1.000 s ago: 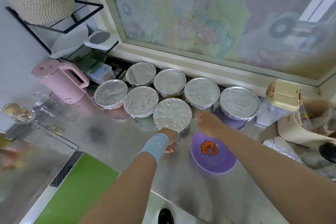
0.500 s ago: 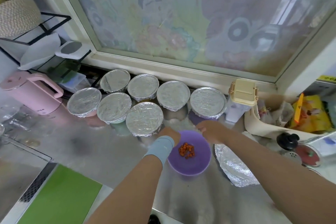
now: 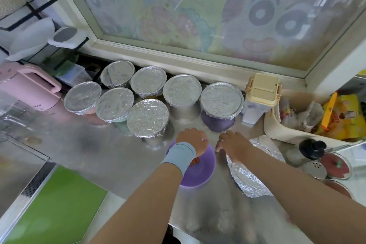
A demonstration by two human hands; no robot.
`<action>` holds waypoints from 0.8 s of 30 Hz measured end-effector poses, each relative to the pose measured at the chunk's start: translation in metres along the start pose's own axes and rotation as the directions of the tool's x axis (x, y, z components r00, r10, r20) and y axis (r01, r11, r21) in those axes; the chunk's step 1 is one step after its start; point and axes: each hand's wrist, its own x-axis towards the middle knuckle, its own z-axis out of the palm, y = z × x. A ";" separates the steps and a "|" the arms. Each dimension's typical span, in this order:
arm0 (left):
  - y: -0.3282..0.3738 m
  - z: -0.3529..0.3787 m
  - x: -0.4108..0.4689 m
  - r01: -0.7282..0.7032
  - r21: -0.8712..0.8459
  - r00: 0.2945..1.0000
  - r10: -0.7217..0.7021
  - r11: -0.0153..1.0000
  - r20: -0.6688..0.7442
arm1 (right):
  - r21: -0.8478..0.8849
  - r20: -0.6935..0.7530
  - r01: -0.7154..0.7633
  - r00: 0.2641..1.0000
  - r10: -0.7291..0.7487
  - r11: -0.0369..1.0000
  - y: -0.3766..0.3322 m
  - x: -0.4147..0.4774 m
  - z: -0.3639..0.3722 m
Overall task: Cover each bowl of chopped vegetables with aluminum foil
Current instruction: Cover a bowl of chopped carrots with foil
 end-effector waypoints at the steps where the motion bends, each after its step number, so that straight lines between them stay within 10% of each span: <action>1: -0.004 0.001 0.000 0.005 -0.012 1.000 -0.005 1.000 0.007 | -0.048 -0.009 0.011 1.000 -0.011 0.999 -0.003 0.003 0.000; 9: -0.011 -0.006 -0.004 -0.025 -0.241 0.999 0.016 0.970 -0.036 | -0.264 0.003 0.052 0.999 -0.053 0.963 -0.006 0.019 0.004; 18: 0.001 -0.038 -0.029 -0.063 -0.661 0.998 0.064 0.748 -0.023 | 0.157 0.146 0.074 0.984 -0.097 0.985 0.011 0.000 -0.097; 24: -0.005 -0.062 -0.050 0.057 -0.678 0.972 0.115 0.732 0.206 | 0.344 -0.022 0.084 0.996 -0.081 0.935 0.012 -0.007 -0.153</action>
